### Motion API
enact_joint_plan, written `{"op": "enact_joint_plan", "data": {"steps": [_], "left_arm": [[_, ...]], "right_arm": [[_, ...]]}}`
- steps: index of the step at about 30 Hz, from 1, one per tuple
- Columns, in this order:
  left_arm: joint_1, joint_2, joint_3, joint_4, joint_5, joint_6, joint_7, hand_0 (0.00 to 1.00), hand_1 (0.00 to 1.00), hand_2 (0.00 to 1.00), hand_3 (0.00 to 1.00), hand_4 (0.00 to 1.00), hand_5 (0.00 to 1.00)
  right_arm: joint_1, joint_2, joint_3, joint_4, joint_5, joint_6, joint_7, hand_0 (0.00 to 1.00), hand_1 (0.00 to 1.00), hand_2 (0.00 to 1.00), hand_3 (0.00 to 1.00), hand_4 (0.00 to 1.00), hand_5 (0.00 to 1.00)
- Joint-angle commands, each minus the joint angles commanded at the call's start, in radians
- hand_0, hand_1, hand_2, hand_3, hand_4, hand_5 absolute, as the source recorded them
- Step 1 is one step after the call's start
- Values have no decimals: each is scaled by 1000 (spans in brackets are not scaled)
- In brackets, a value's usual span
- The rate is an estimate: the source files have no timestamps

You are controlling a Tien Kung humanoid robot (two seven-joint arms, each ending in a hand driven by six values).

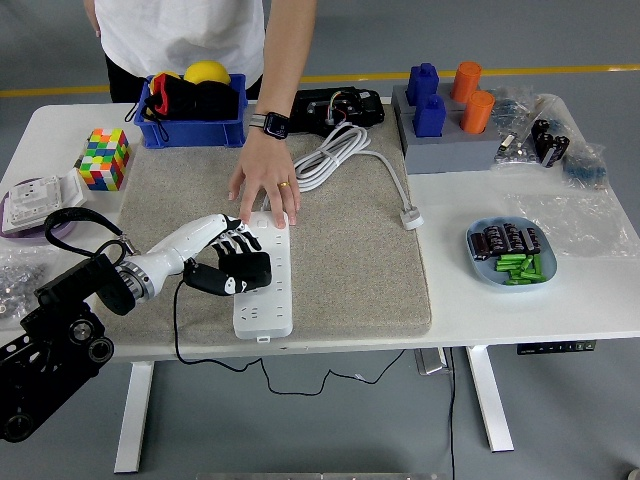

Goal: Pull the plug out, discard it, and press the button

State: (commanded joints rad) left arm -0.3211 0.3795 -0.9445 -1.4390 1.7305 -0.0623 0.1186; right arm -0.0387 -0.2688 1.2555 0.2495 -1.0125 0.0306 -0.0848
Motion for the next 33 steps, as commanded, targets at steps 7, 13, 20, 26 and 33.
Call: {"op": "enact_joint_plan", "data": {"steps": [7,13,20,26,33], "left_arm": [[-30,-9,-50,31,36,16,-14,474,331,345,552,705,2],[-57,-51,-121,177,134,72,-37,488,363,353,557,707,2],[-72,-78,-135,308,147,90,-41,534,429,417,583,694,2],[-73,-91,-138,340,150,76,-24,638,565,544,616,735,2],[-69,-90,-141,332,161,121,-24,829,843,739,875,872,2]], "right_arm": [[1,1,1,-1,1,0,0,728,678,659,641,739,590],[2,2,2,0,2,0,0,728,678,660,641,740,590],[-1,3,-1,-2,4,1,-1,728,678,659,642,739,590],[1,2,-1,0,5,1,-1,728,678,659,643,740,590],[0,4,0,-2,6,1,-2,728,678,659,643,739,588]]}}
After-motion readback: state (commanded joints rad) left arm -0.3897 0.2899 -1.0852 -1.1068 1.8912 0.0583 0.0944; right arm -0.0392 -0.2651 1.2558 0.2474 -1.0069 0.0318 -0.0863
